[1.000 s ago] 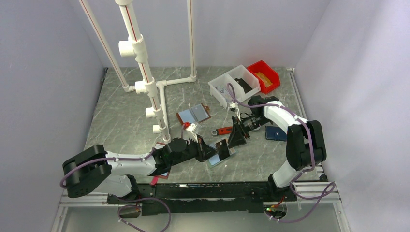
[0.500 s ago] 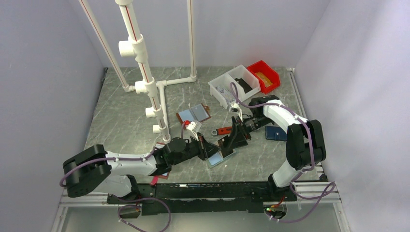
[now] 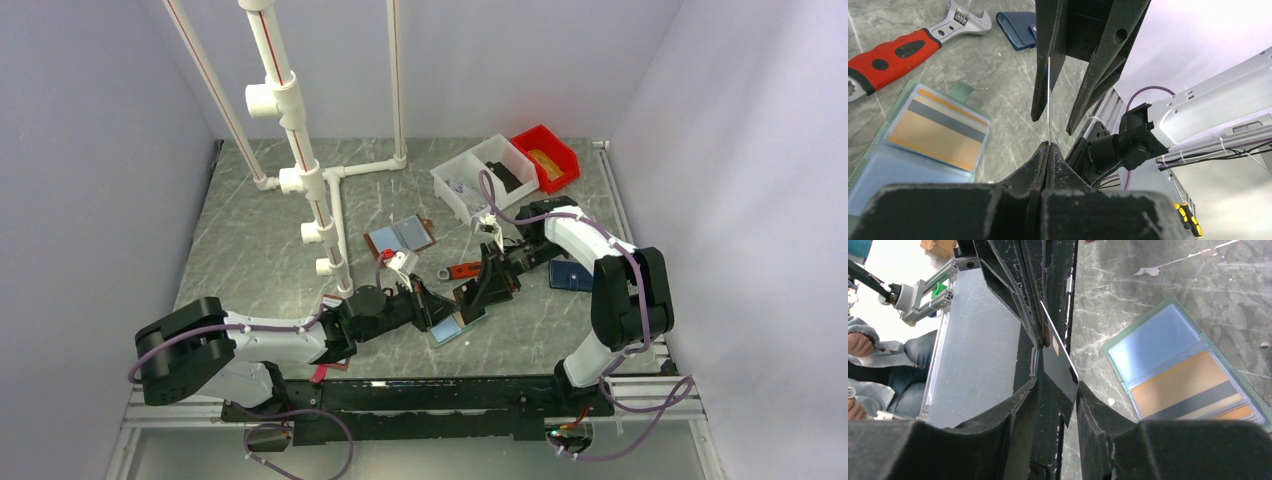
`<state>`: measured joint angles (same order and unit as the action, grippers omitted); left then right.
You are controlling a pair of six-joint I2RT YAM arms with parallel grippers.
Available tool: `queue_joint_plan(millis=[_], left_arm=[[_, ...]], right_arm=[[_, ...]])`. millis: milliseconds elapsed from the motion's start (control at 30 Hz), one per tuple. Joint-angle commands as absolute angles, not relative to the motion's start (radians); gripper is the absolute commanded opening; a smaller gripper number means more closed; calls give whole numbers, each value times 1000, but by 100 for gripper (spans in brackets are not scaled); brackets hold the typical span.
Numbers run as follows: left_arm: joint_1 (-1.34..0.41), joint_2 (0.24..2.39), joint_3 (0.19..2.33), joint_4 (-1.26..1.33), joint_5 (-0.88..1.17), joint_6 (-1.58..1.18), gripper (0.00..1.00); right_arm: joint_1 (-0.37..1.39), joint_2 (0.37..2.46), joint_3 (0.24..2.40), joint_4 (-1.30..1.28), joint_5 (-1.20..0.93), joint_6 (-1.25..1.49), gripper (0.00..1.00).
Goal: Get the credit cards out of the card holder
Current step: Remove the credit card from the card holder, then place the credit card in the storage box.
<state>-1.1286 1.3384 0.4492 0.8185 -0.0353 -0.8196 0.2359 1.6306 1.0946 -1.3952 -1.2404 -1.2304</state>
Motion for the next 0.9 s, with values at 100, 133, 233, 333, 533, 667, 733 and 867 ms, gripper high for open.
queue_joint_plan(millis=[100, 133, 233, 333, 533, 667, 733, 867], left_arm=[[-1137, 1317, 483, 871, -63, -779, 0], [-1137, 1318, 483, 872, -64, -779, 0], [-1137, 1319, 485, 875, -64, -777, 0], [-1137, 1319, 486, 875, -66, -774, 0], [-1137, 1313, 489, 866, -71, -769, 0], [-1137, 1310, 489, 850, -81, -774, 1], [-1137, 1306, 489, 830, -92, -780, 12], [-1137, 1269, 501, 720, -104, -797, 43]], right_arm=[[233, 1632, 1132, -1443, -1293, -1315, 35], [233, 1632, 1133, -1446, -1293, -1318, 34], [233, 1633, 1132, -1447, -1293, -1320, 32], [233, 1635, 1134, -1447, -1293, -1320, 28], [233, 1642, 1140, -1457, -1292, -1326, 16], [233, 1649, 1153, -1484, -1287, -1353, 1], [233, 1647, 1156, -1493, -1283, -1366, 0], [228, 1638, 1161, -1483, -1265, -1357, 0]])
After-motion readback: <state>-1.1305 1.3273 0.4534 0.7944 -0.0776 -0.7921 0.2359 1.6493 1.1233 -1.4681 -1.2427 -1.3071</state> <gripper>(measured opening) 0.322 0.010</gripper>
